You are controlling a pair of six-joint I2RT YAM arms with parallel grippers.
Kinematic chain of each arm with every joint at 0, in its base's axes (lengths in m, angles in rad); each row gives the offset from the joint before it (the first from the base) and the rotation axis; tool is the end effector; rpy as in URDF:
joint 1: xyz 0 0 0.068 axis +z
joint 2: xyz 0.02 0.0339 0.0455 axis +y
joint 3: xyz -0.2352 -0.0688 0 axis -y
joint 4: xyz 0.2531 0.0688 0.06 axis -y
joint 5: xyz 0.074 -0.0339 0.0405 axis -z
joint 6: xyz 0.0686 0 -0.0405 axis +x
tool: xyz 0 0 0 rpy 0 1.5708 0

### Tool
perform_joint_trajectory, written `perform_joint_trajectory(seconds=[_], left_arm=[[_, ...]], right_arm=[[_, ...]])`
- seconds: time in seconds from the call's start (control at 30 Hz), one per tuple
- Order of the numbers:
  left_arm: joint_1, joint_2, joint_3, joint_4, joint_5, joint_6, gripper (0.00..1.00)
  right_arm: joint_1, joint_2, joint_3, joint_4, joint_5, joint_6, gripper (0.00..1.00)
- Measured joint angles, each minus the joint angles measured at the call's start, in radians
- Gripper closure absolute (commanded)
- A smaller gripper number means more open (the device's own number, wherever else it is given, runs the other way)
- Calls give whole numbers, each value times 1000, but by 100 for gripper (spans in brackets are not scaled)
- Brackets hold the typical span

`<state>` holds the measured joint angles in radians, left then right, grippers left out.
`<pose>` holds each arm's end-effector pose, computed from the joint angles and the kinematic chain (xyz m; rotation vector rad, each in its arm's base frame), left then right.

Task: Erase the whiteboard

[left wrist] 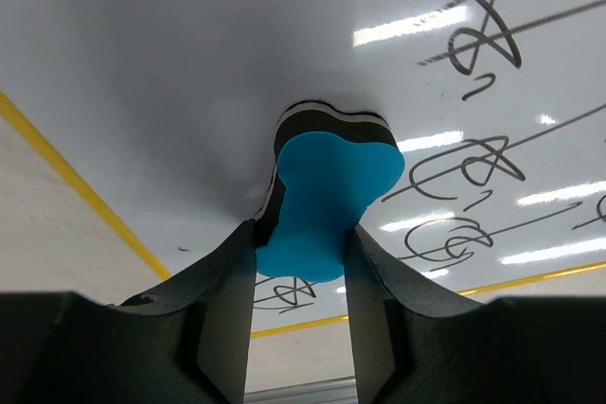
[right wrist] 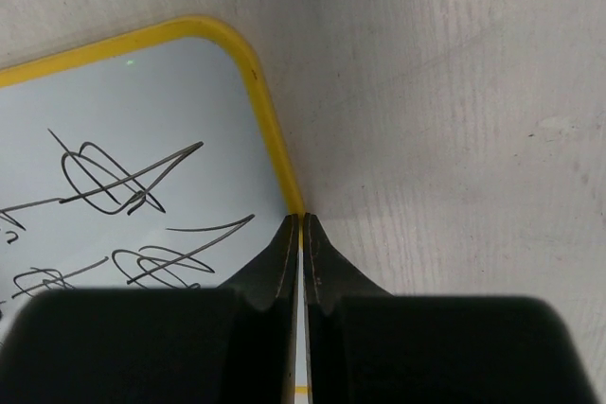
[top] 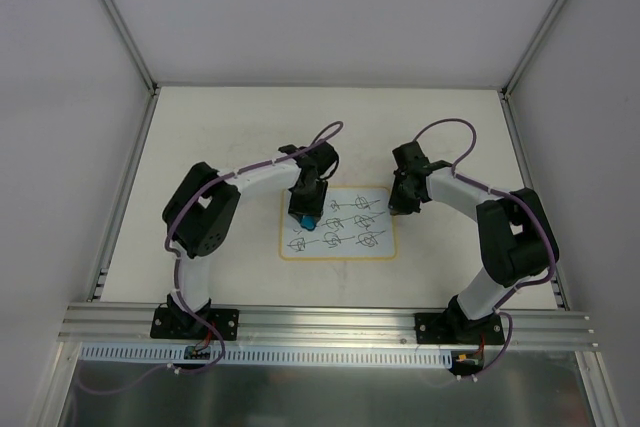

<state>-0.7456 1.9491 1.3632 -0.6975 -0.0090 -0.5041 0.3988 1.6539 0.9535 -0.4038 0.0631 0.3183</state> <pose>0.2879 -0.2650 0.1054 0.3467 2.8732 -0.2344 0.3111 0.1264 0.1034 -0.0877 2.6780 0.1442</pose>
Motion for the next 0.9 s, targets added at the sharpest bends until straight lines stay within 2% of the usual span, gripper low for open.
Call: perform_joint_trajectory(seconds=[0.23, 0.4, 0.73, 0.9], left_arm=[[130, 81, 127, 30, 6, 39, 100], [165, 106, 166, 55, -3, 58, 100], [192, -8, 15, 54, -98, 74, 100], [231, -16, -3, 55, -107, 76, 100]], right_arm=[[-2, 0, -2, 10, -24, 34, 100], [-2, 0, -3, 14, -42, 55, 100], [-2, -8, -17, 27, -45, 75, 100], [-2, -8, -17, 28, -45, 75, 100]])
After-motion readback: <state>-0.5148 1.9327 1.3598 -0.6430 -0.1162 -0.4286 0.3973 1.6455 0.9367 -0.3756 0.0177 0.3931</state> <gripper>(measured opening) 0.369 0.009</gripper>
